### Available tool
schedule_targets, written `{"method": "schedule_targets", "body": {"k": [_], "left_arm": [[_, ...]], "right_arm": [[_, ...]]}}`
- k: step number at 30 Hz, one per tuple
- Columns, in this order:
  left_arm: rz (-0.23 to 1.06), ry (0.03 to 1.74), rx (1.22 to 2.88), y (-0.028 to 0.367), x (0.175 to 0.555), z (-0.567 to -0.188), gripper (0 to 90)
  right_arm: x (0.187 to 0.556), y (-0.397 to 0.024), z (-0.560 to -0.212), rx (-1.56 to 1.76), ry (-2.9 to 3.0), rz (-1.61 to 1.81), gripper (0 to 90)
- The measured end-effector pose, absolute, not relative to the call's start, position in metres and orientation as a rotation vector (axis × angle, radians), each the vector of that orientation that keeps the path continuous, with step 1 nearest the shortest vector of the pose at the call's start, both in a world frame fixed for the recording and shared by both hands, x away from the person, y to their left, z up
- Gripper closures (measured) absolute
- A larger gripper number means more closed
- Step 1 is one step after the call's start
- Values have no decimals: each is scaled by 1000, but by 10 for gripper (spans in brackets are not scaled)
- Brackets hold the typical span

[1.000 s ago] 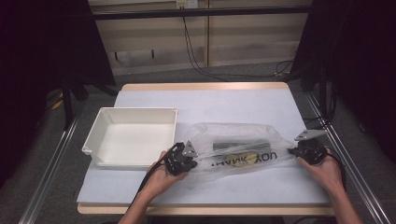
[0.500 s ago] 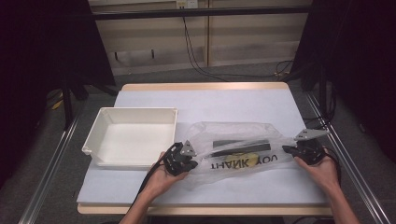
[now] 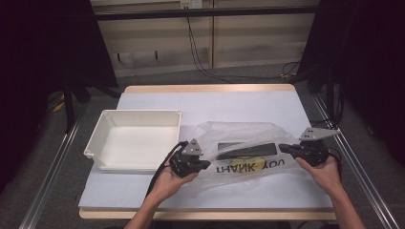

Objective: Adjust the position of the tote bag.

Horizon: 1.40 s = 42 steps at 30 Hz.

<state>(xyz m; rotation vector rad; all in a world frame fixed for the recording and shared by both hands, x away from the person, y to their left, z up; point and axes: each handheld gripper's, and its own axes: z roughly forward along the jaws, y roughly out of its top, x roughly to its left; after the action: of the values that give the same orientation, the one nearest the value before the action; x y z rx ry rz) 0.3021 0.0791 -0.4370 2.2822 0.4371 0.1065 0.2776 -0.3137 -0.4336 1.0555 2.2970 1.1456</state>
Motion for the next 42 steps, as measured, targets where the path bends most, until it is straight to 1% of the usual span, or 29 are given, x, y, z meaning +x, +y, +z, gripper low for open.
{"method": "schedule_targets", "body": {"k": [7,10,14,17,19,26,27,29,30,34,38,42], "left_arm": [[90,396,2265,62,301,-423,900],[17,400,2208,57,304,-420,900],[20,404,2234,47,307,-424,900],[19,408,2243,36,308,-430,900],[16,381,2273,30,311,-433,900],[19,405,2310,13,322,-448,900],[16,390,2341,10,321,-453,900],[31,397,2359,8,319,-454,900],[16,405,2354,7,317,-457,900],[18,379,2384,7,316,-463,900],[21,381,2400,7,315,-465,900],[6,404,2380,7,317,-469,900]], "right_arm": [[280,-290,-421,956,2341,1195,900],[282,-282,-413,915,2358,1217,900],[287,-265,-404,852,2390,1257,900],[295,-250,-408,813,2441,1249,900],[303,-239,-414,803,2486,1226,900],[322,-211,-428,768,2571,1190,900],[324,-210,-429,766,2572,1178,900],[328,-209,-431,769,2577,1173,900],[331,-209,-432,778,2580,1162,900],[342,-213,-432,811,2553,1157,900],[335,-215,-428,792,2545,1177,900],[312,-214,-420,725,2571,1245,900]]}}
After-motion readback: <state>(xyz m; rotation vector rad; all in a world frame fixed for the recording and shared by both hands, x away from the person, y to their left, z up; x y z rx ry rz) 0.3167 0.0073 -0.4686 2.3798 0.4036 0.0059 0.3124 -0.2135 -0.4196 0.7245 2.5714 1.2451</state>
